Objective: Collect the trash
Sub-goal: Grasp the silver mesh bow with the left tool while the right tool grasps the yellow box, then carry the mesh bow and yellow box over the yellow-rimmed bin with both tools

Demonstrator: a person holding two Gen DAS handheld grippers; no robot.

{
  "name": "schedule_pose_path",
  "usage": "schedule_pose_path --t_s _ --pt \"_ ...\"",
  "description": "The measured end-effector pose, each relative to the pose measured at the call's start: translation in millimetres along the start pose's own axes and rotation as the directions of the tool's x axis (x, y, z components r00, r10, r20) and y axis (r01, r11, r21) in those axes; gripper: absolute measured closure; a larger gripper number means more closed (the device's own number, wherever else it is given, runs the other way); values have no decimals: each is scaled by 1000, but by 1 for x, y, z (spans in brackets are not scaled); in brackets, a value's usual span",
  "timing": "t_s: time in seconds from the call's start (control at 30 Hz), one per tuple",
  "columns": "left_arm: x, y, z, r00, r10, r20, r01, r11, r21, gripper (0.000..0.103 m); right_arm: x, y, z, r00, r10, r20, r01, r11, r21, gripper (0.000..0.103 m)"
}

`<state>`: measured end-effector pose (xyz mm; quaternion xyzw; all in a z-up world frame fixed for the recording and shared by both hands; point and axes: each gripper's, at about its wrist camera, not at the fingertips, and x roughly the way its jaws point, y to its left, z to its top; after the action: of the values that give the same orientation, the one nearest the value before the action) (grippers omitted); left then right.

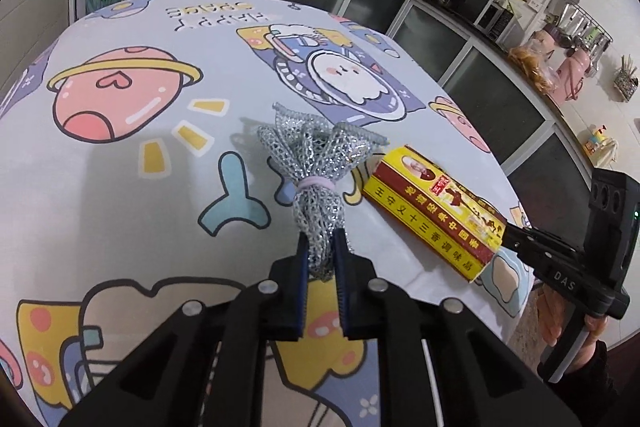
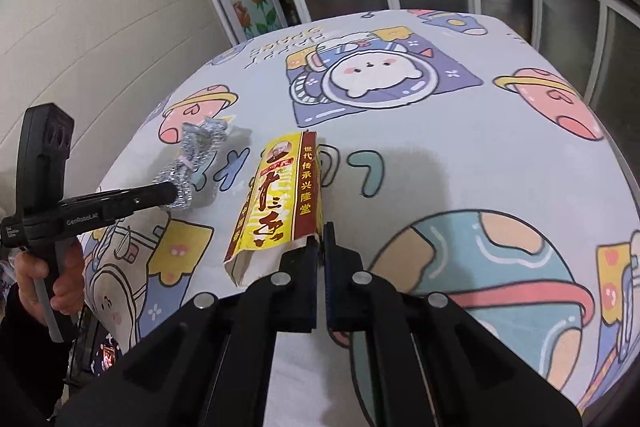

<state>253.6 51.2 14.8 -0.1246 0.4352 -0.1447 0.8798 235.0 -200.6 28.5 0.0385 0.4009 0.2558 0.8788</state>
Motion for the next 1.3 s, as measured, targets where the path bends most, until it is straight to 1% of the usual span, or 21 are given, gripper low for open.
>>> schedule_pose_path --t_s 0.17,0.4,0.57,0.77,0.9,1.0,1.1,1.2,1.27,1.3 --pt "-11 -11 -5 1000 -4 9 3 999 32 92 -23 -15 -8 999 -6 35 4 999 44 102" --pt "-20 -31 -11 1000 -22 21 21 997 74 92 -55 -35 -21 997 -41 73 35 996 78 102" --pt "-22 -58 -14 999 -45 17 43 990 137 92 -80 -49 -33 992 -60 109 48 993 106 102" --pt "-16 -104 -22 994 -104 -18 105 970 218 92 -126 -75 -57 980 -116 160 89 983 163 102" --pt "-6 -142 -29 986 -156 -52 164 946 280 92 -169 -100 -86 965 -187 186 144 964 221 102" --pt "6 -177 -36 976 -195 -91 215 920 329 92 -196 -116 -107 951 -242 193 188 947 261 102" --pt "20 -213 -45 962 -235 -140 271 888 372 92 -227 -139 -135 928 -319 191 246 912 328 102" --pt "36 -249 -56 943 -272 -192 329 850 411 92 -249 -159 -161 909 -380 170 291 873 390 102" --pt "46 -275 -66 929 -293 -226 365 821 439 92 -258 -169 -179 893 -426 148 333 844 420 102" --pt "50 -285 -71 924 -299 -240 379 809 450 92 -260 -172 -186 888 -440 137 347 834 429 102"
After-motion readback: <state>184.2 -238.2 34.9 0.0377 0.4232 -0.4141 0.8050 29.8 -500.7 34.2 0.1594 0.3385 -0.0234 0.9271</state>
